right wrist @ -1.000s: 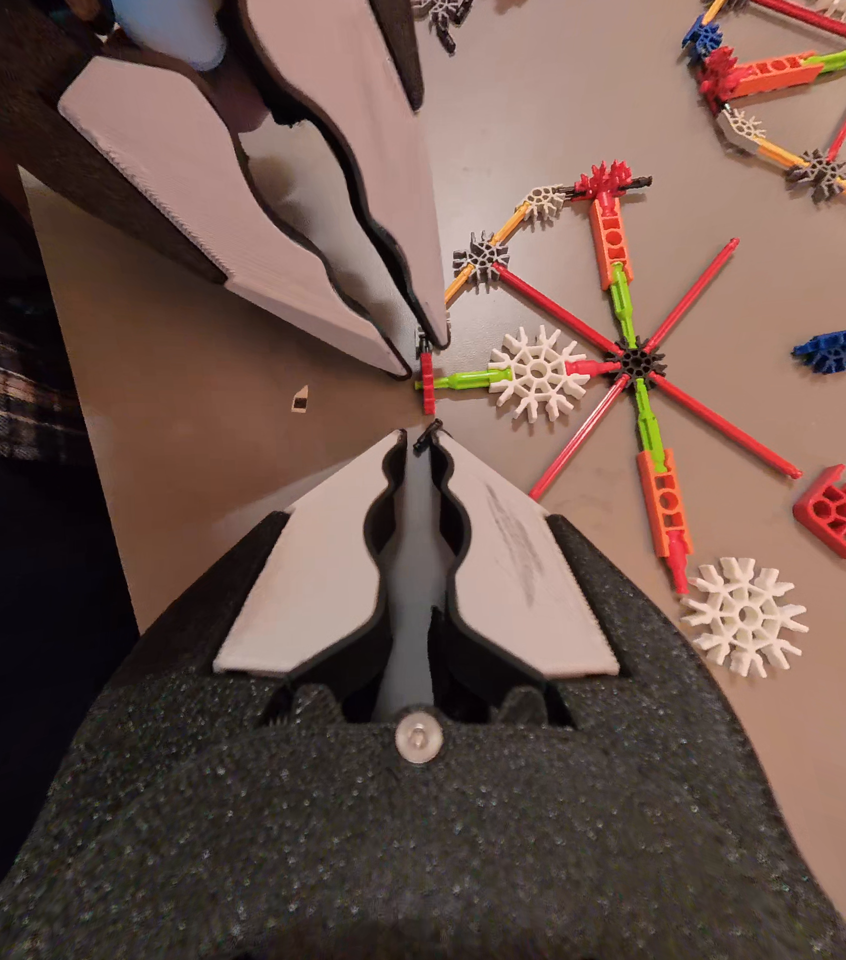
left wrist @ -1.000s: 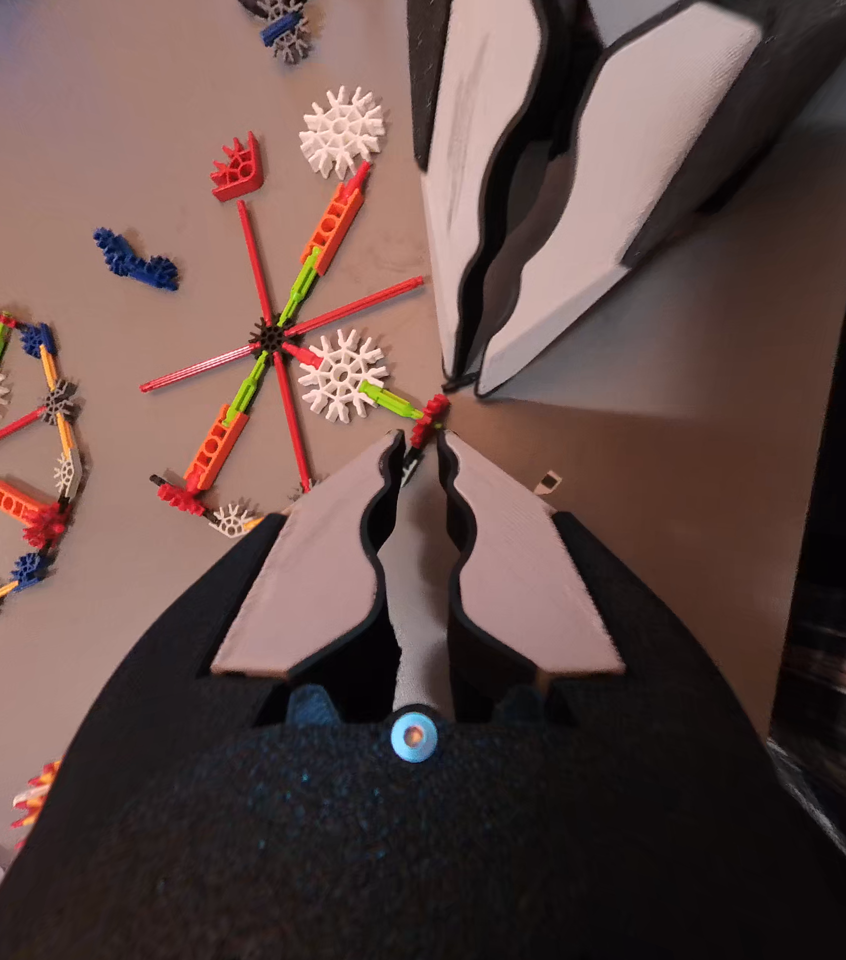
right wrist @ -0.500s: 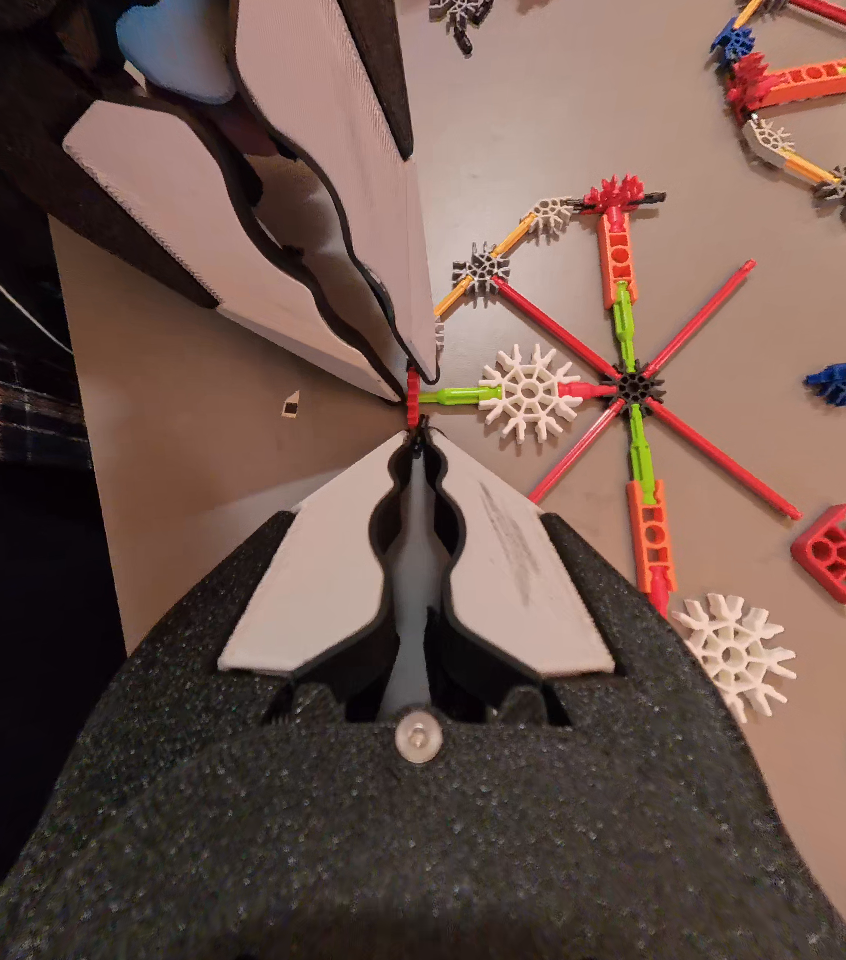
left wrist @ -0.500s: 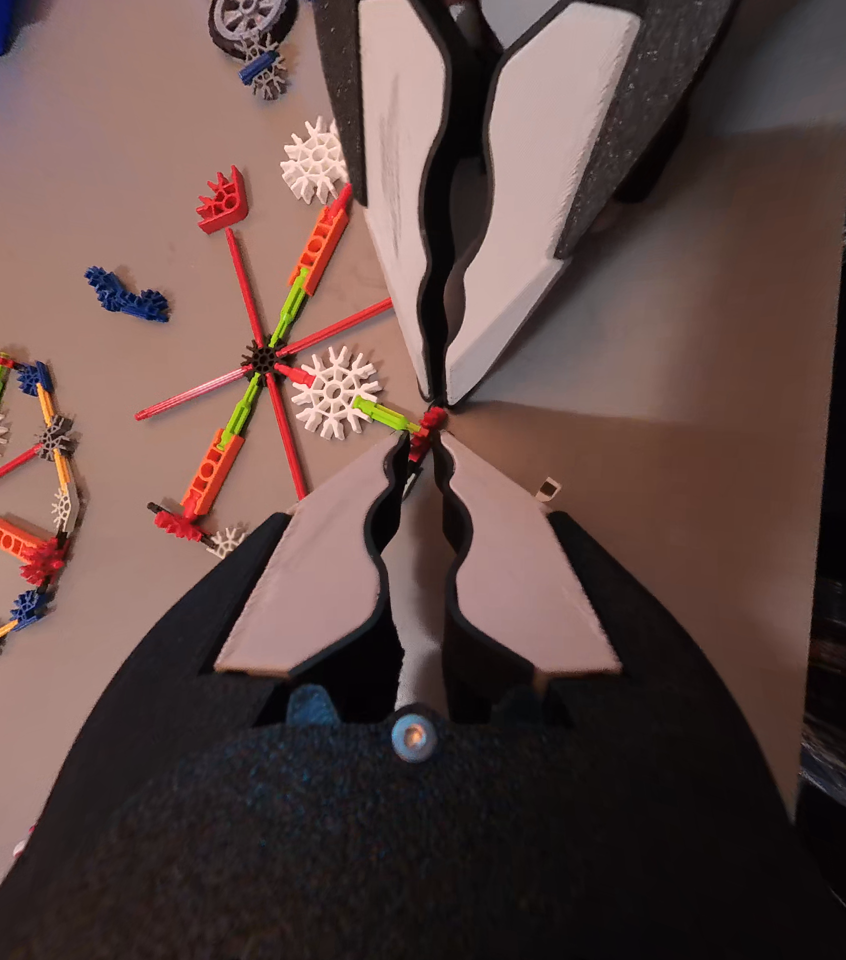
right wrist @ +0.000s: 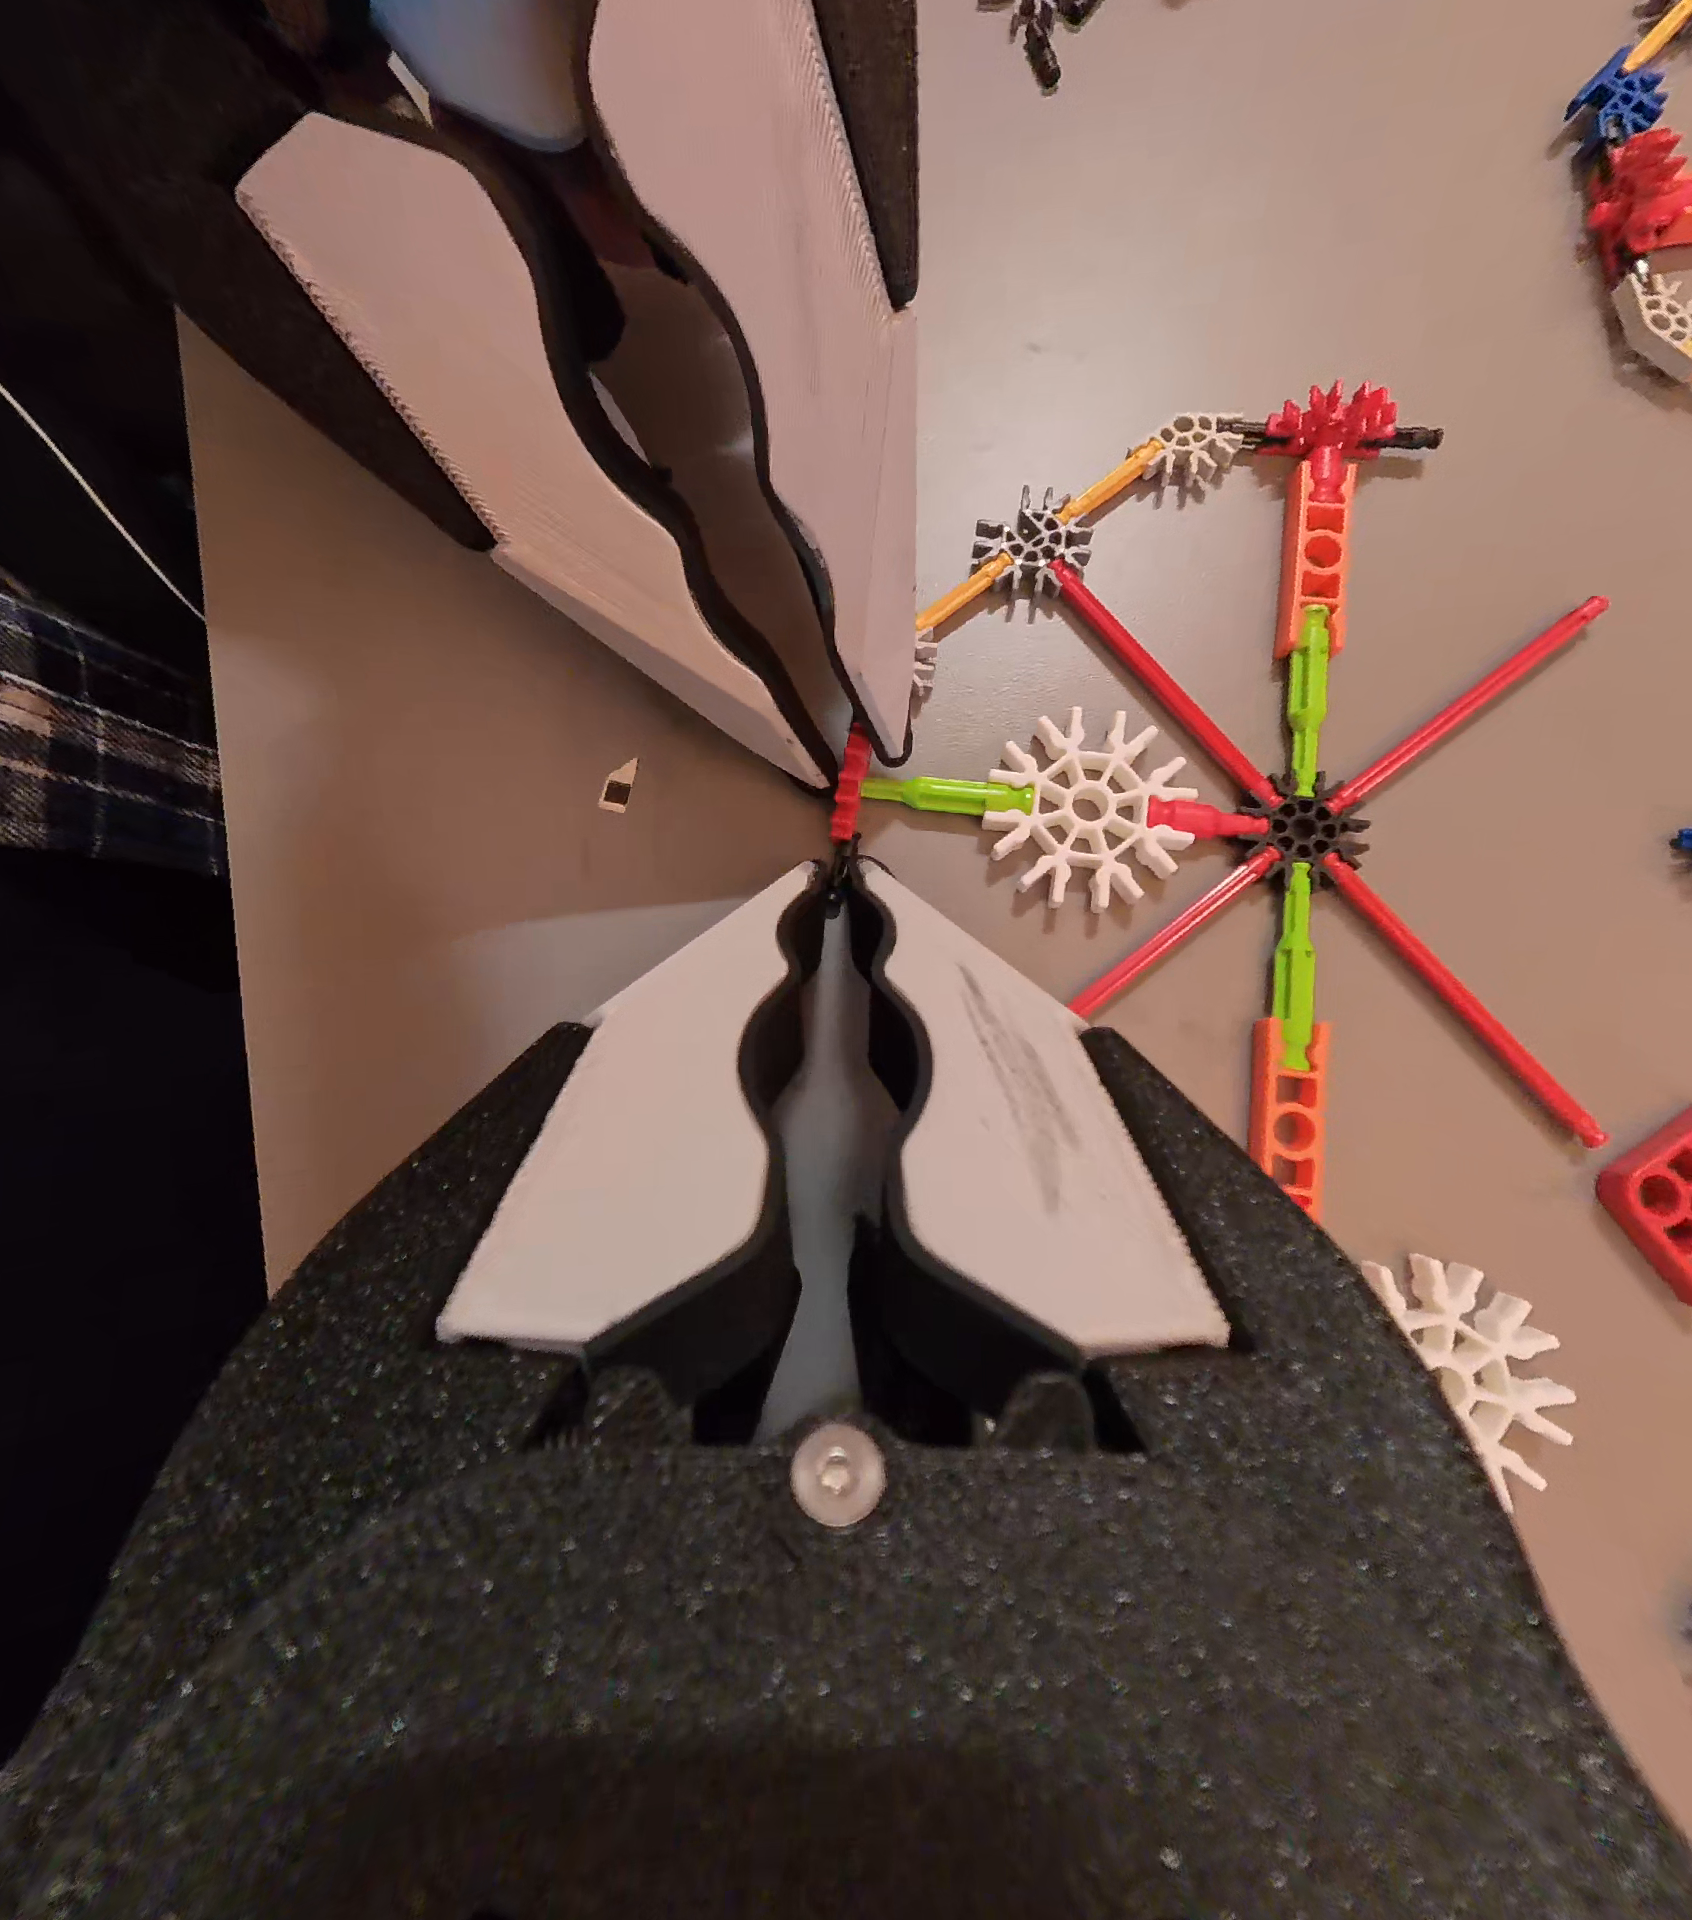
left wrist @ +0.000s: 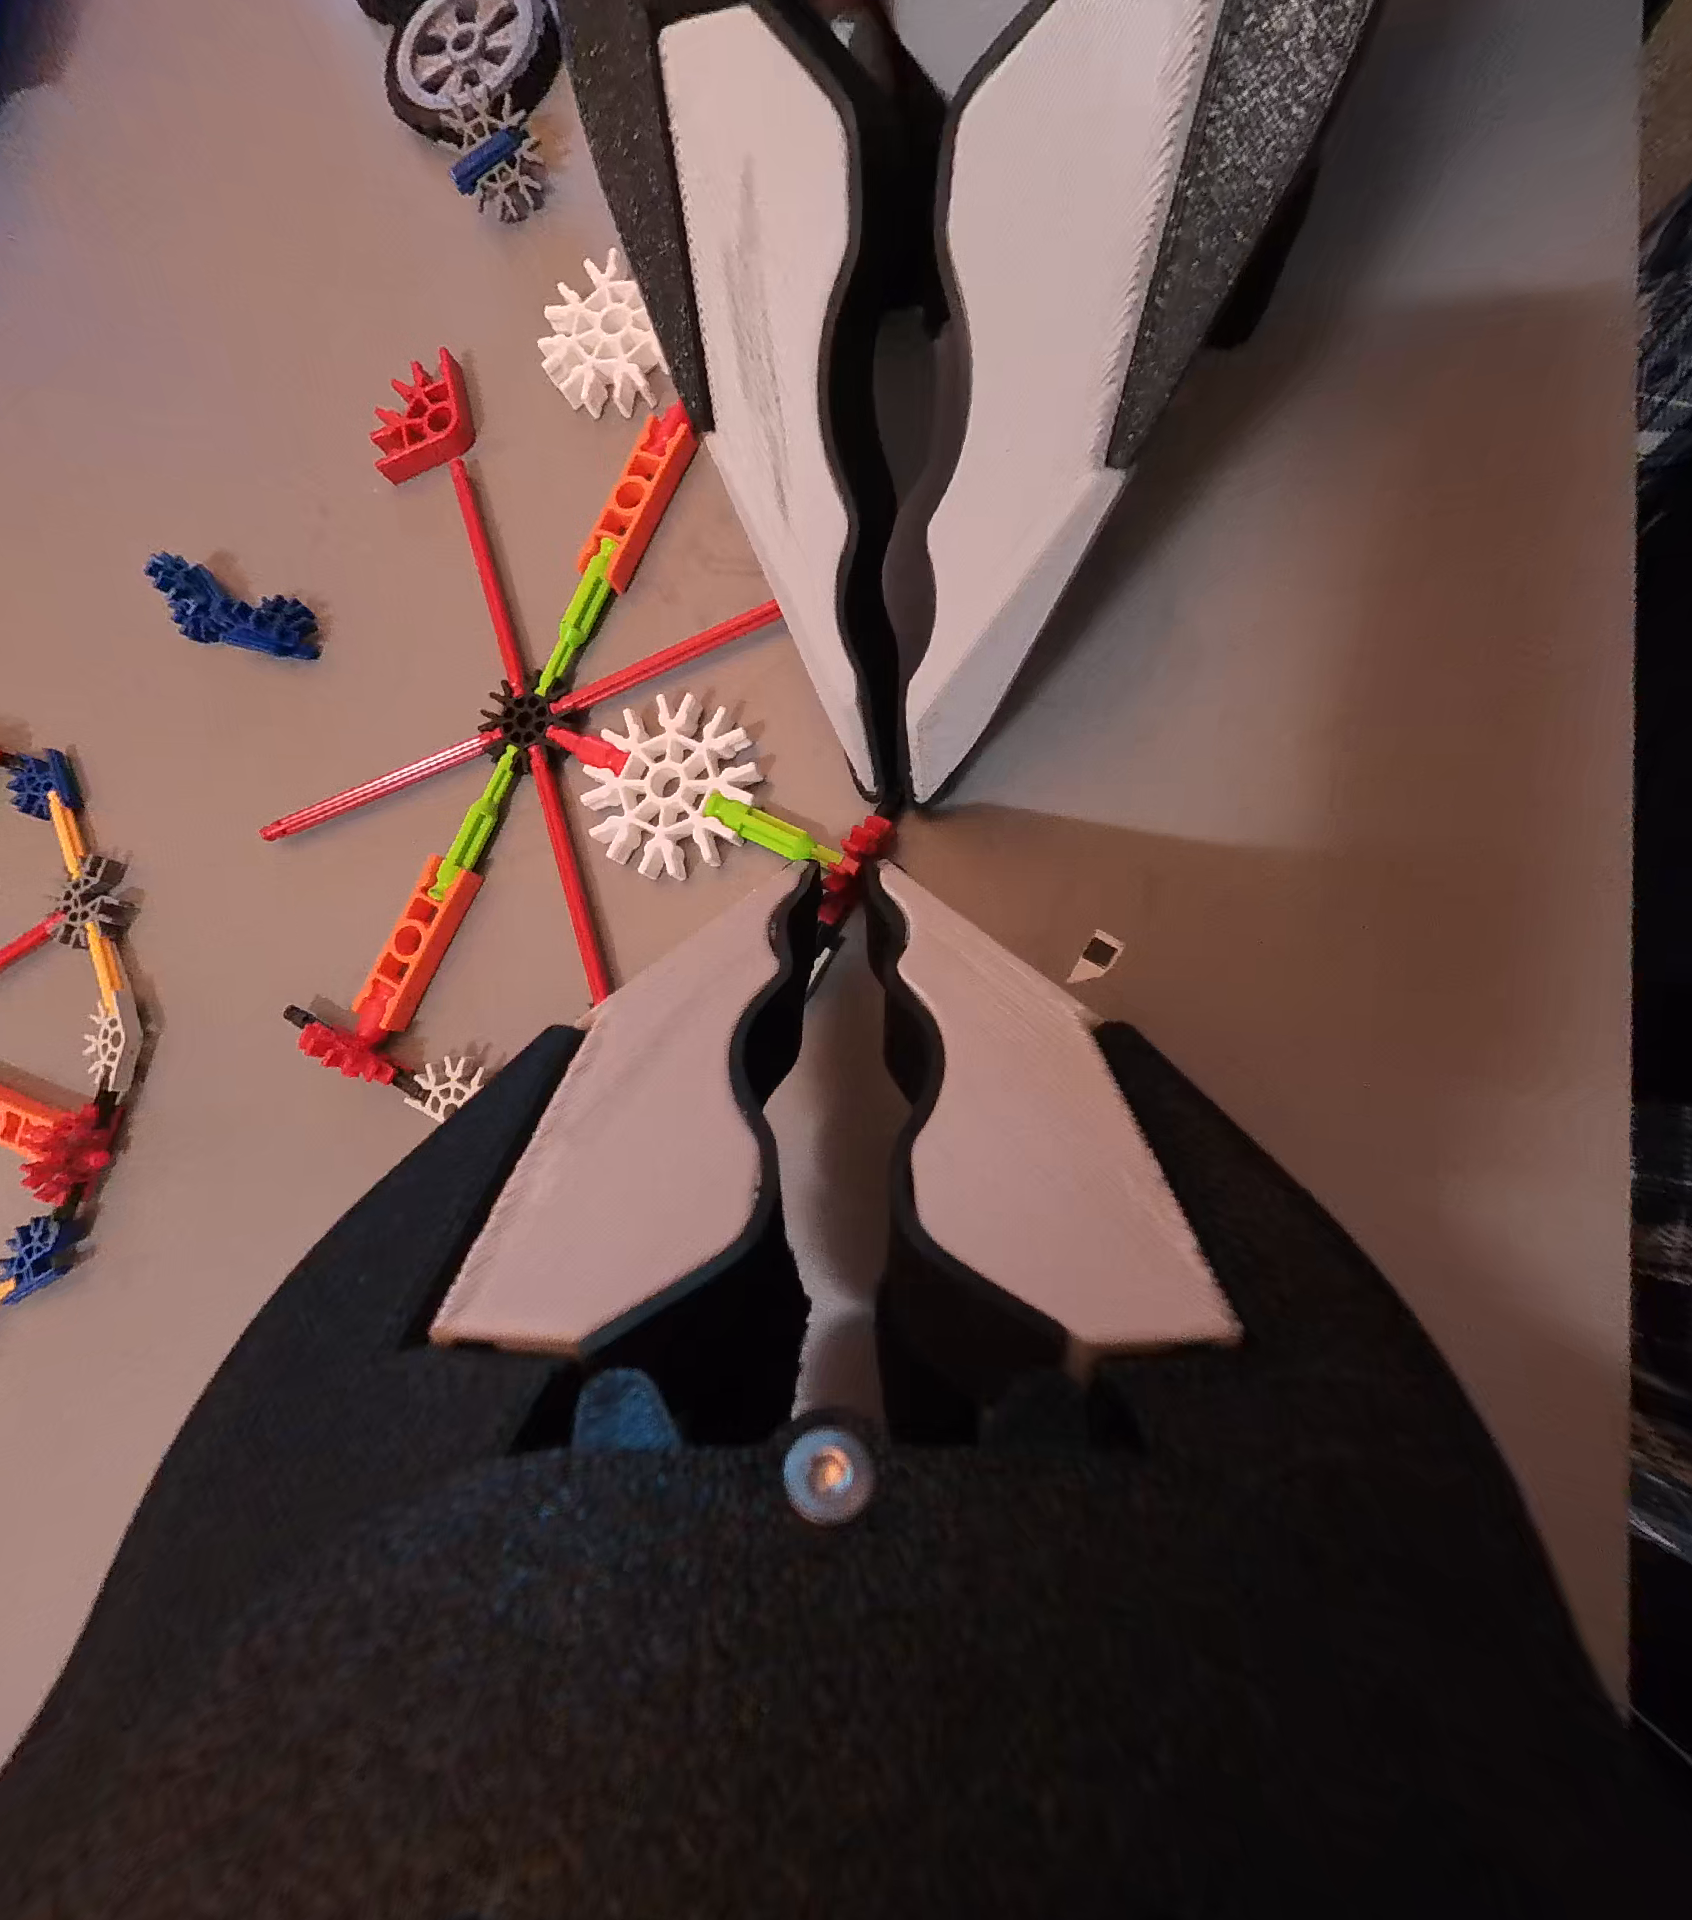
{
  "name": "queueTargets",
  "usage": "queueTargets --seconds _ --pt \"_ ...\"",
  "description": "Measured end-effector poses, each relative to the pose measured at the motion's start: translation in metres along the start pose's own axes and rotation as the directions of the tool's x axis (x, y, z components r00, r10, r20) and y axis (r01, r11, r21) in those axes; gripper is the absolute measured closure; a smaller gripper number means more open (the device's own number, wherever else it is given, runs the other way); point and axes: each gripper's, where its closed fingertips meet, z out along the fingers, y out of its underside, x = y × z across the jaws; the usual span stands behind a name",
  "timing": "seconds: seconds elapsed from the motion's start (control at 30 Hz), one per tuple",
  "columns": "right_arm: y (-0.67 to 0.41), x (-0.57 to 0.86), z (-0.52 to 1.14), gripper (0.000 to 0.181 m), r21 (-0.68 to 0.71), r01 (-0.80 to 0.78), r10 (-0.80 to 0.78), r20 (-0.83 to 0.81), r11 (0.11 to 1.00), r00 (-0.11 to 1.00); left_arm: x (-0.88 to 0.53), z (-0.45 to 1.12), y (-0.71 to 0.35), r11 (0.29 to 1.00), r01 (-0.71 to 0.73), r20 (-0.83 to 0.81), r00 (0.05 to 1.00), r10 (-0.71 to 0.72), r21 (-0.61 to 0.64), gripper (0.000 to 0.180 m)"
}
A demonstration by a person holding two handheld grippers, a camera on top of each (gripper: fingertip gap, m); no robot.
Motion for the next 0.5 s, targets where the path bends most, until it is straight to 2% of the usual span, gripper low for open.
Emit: queueTargets --seconds 0.5 --pt "-0.0002 0.0026 -0.0002 0.179 0.009 -0.007 0.007 0.03 1.0 1.0 0.0006 0.0041 -0.0007 1.0 -0.016 -0.037 0.999 0.017 0.016 0.173"
